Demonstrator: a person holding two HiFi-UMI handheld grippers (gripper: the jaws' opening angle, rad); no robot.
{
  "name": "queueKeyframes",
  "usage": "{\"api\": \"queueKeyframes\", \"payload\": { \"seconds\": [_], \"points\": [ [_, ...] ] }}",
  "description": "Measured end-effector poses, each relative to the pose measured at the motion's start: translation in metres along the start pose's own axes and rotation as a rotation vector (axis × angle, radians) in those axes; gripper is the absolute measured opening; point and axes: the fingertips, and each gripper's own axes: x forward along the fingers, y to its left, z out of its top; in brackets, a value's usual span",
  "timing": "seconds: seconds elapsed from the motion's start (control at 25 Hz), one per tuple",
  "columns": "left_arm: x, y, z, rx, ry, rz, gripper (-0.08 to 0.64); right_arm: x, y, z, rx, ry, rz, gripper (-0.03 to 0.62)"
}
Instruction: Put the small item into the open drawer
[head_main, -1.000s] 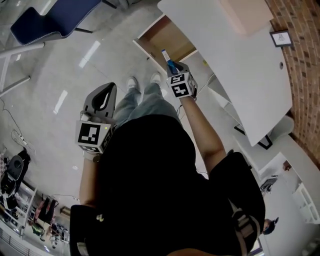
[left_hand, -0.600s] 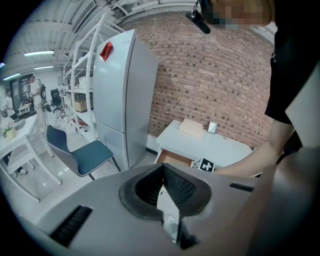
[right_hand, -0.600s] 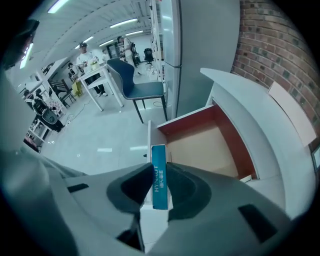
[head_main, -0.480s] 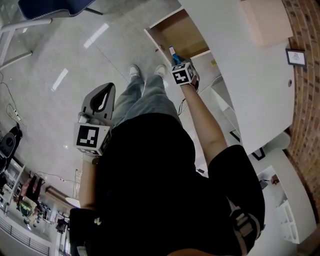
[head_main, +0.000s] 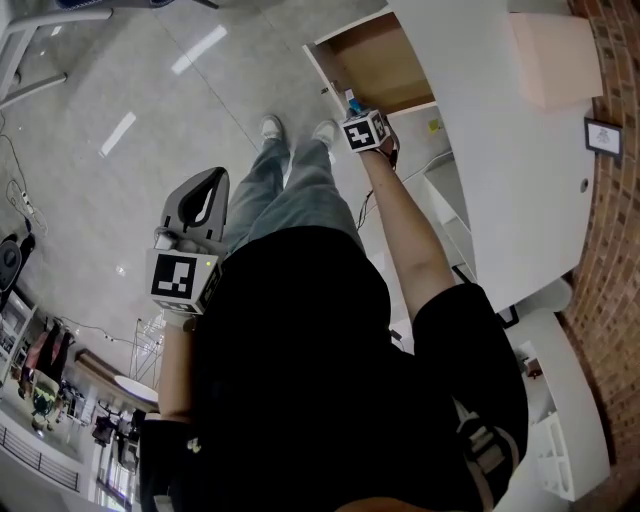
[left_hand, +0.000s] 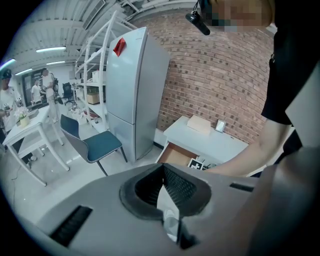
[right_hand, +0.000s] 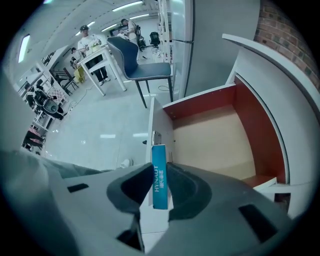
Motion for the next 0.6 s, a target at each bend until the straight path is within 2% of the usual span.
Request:
{"api": "queueKeyframes", "payload": {
  "seconds": [0.24, 0.36, 0.6],
  "points": [
    [-0.006, 0.007, -0.006, -0.02, 0.006, 0.022, 0.003, 0.009, 0.001, 0.002, 0.028, 0.012, 0.006, 0.106],
    [-0.01, 0.01, -0.008, -0.024, 0.005, 0.03, 0.003, 0.012, 0.006, 0.004, 0.02, 0.023, 0.024, 0.161],
    [-0.009, 0.01, -0.011, -0.006, -0.005, 0.02, 0.003, 0.012, 0.007, 0.006, 0.029, 0.015, 0.023, 0.201]
  ]
}}
